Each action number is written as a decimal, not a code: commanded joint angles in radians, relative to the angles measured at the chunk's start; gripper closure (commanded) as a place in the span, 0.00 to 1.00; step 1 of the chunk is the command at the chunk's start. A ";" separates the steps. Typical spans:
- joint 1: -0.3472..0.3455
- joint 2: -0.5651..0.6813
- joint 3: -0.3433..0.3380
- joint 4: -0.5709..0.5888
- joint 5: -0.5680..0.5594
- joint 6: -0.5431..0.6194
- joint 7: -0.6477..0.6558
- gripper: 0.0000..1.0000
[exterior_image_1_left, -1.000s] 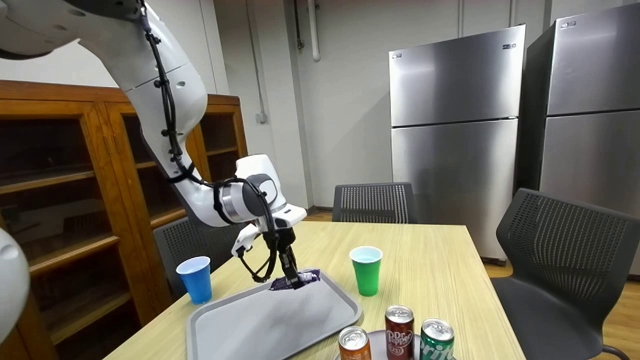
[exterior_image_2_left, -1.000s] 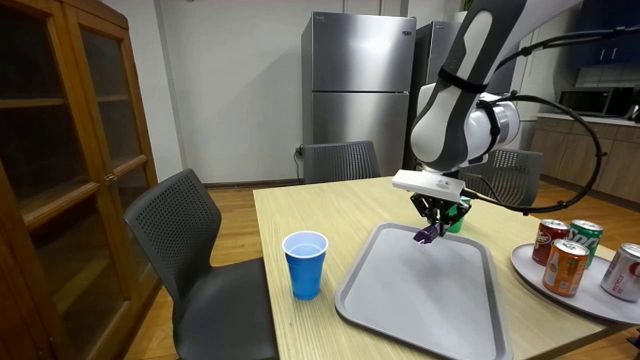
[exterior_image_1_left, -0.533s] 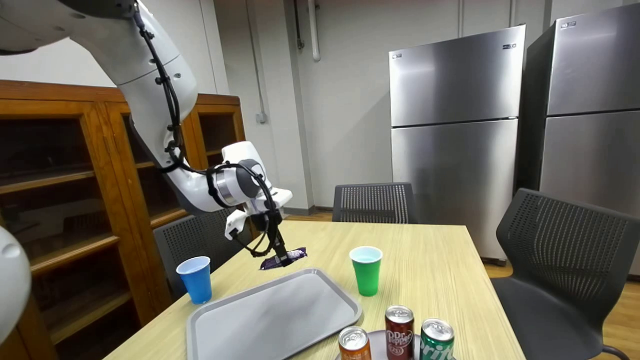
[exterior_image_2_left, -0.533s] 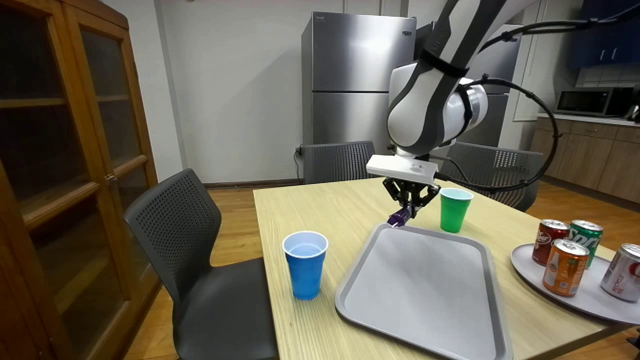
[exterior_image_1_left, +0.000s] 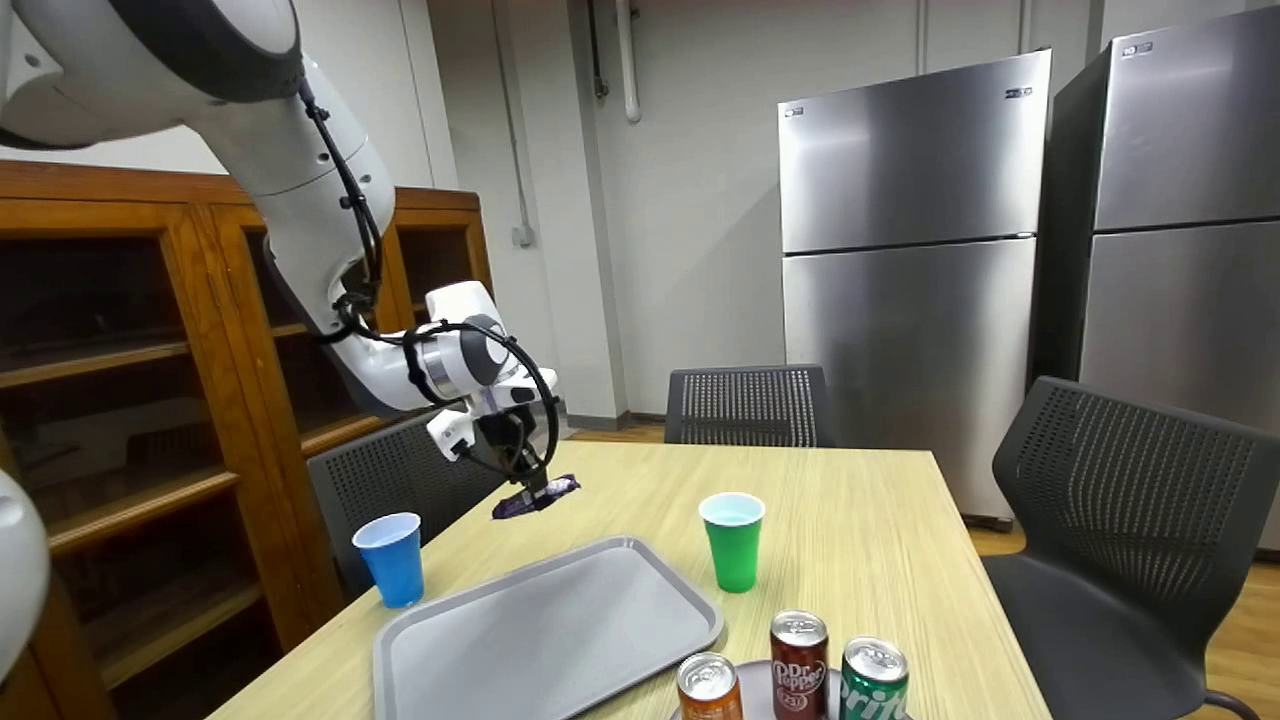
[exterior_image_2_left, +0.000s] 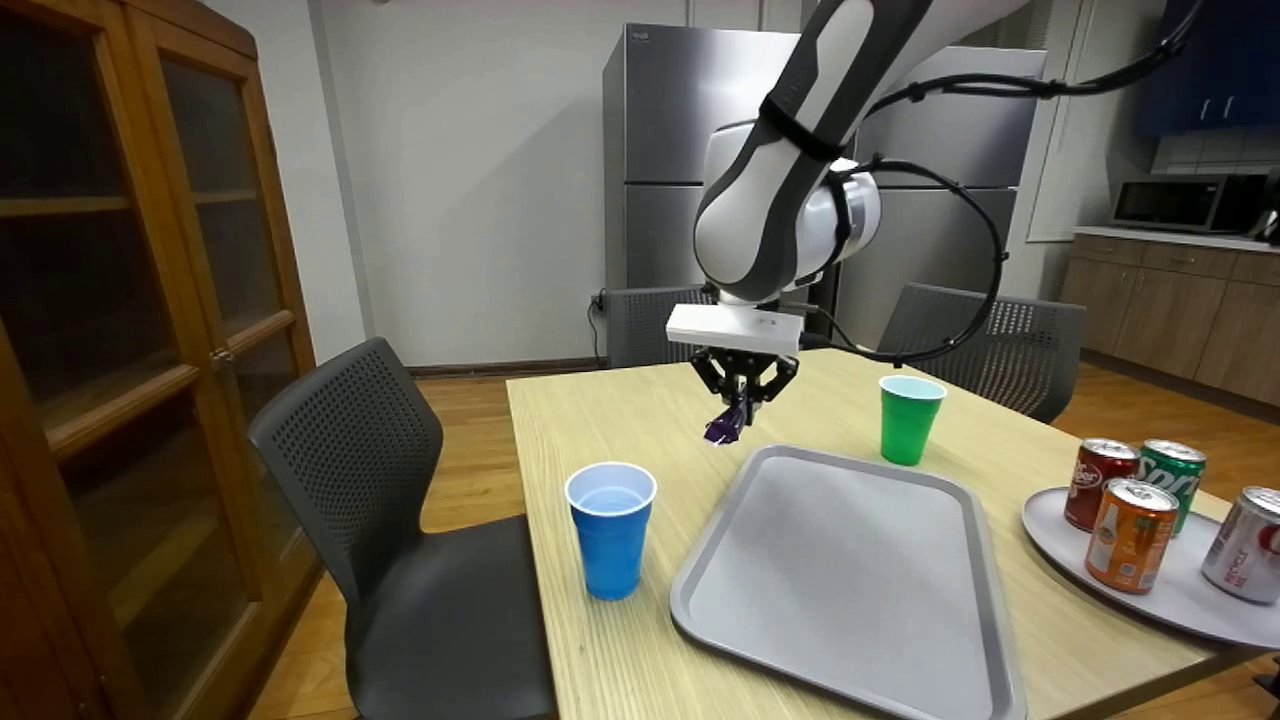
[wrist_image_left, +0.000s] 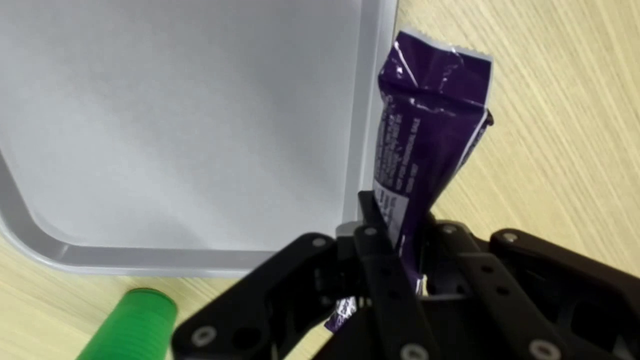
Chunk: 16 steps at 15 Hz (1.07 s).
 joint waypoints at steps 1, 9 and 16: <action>-0.037 0.097 0.053 0.143 -0.001 -0.062 -0.117 0.96; -0.029 0.286 0.067 0.359 0.016 -0.118 -0.285 0.96; -0.011 0.414 0.051 0.527 0.024 -0.195 -0.304 0.96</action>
